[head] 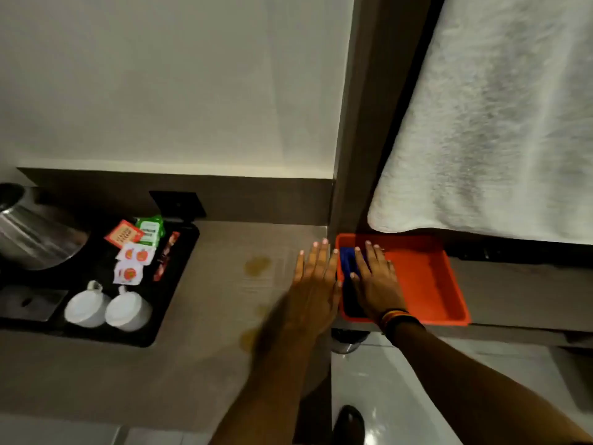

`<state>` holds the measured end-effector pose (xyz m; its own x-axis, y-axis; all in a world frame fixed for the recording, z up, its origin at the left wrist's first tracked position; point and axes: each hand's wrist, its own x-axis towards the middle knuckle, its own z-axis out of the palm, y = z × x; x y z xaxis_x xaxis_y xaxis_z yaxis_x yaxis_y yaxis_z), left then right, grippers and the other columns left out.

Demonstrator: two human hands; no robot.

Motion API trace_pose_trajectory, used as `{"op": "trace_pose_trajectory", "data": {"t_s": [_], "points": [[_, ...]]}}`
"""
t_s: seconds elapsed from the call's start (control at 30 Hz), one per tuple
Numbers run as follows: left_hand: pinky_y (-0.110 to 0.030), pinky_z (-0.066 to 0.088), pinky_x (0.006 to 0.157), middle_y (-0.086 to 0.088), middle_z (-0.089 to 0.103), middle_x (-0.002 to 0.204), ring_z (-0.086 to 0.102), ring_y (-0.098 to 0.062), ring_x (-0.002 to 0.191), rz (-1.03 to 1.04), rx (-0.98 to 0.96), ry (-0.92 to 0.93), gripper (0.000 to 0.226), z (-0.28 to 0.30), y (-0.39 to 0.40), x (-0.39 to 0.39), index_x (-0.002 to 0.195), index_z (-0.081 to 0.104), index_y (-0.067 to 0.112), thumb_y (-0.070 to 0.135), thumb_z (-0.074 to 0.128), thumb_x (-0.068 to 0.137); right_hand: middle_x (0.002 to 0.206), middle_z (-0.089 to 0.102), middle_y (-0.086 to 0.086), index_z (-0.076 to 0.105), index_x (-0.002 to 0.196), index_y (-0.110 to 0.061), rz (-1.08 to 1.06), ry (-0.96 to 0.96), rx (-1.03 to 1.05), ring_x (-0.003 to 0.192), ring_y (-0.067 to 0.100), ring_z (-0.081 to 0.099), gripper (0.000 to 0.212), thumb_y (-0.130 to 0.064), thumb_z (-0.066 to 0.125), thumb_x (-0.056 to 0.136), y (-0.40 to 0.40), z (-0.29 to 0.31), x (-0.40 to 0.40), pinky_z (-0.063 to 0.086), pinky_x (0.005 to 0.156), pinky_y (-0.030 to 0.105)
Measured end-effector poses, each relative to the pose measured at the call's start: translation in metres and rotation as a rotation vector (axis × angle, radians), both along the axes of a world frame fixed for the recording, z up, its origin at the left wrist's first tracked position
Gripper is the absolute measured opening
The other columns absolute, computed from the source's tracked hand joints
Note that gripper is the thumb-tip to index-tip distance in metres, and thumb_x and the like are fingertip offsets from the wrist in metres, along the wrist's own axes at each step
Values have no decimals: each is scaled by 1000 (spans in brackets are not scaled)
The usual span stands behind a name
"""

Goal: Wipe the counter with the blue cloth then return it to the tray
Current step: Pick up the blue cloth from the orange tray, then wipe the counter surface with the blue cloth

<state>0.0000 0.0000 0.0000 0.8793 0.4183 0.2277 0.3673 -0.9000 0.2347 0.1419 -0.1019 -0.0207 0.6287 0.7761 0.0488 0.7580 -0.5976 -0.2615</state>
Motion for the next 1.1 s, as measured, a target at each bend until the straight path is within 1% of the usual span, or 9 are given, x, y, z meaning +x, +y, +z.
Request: {"op": "trace_pose_trajectory", "data": {"t_s": [0.13,0.23,0.4,0.53,0.7,0.8,0.87,1.0,1.1], "points": [[-52,0,128,-12,2,174,-3,-31,160,59,-30,103,65,-36,1,21,166,10,12,39,26,109,168,-1,14,4,160,-16,-57,170,-140,155,32,-3,74,-42,39,100,13,-46,27,11,123,56],[-54,2,127,-15,8,173,1,-33,160,92,-49,140,64,-56,-1,35,165,16,9,40,23,108,168,-10,12,-6,159,-17,-60,247,-183,154,31,-13,79,-45,39,100,24,-71,35,-1,124,53],[-57,9,128,-15,6,174,-1,-31,161,105,-88,185,65,-76,-1,40,165,12,10,42,21,109,167,-9,15,-1,159,-13,-122,316,-185,153,34,-15,72,-30,40,103,41,-90,35,-6,122,58],[-56,8,128,-15,6,174,-2,-31,161,115,-78,172,65,-68,1,39,165,11,11,42,23,109,168,3,16,9,158,-10,-160,329,-136,154,34,-6,69,-17,47,100,47,-88,42,3,124,59],[-51,-2,129,-11,2,174,-4,-28,161,113,-83,101,65,-39,6,19,166,10,14,40,29,109,165,16,19,17,157,-7,-203,327,8,154,35,7,66,-9,48,98,44,-54,39,3,125,52],[-53,3,129,-15,11,173,5,-32,160,131,-93,77,65,-13,7,-8,165,19,13,38,38,108,157,31,28,28,152,1,-149,259,135,148,44,22,62,-6,52,95,40,-13,17,15,122,57],[-54,6,129,-18,17,172,11,-34,160,161,-72,71,65,6,9,-31,163,24,12,38,40,106,160,28,24,28,153,0,-126,229,161,150,41,20,62,-6,51,96,37,13,-5,13,123,54],[-49,-12,127,-13,-11,173,-15,-29,159,183,-20,153,68,31,17,-102,165,-2,16,45,23,109,165,20,18,23,155,-3,-89,218,202,153,34,12,69,3,48,91,30,51,-75,9,125,51],[-51,-8,129,-13,-13,173,-16,-30,159,222,35,186,68,32,23,-167,165,-4,15,44,21,109,164,20,19,23,155,-3,-74,254,198,153,35,12,71,5,48,89,24,55,-135,10,124,52]]}}
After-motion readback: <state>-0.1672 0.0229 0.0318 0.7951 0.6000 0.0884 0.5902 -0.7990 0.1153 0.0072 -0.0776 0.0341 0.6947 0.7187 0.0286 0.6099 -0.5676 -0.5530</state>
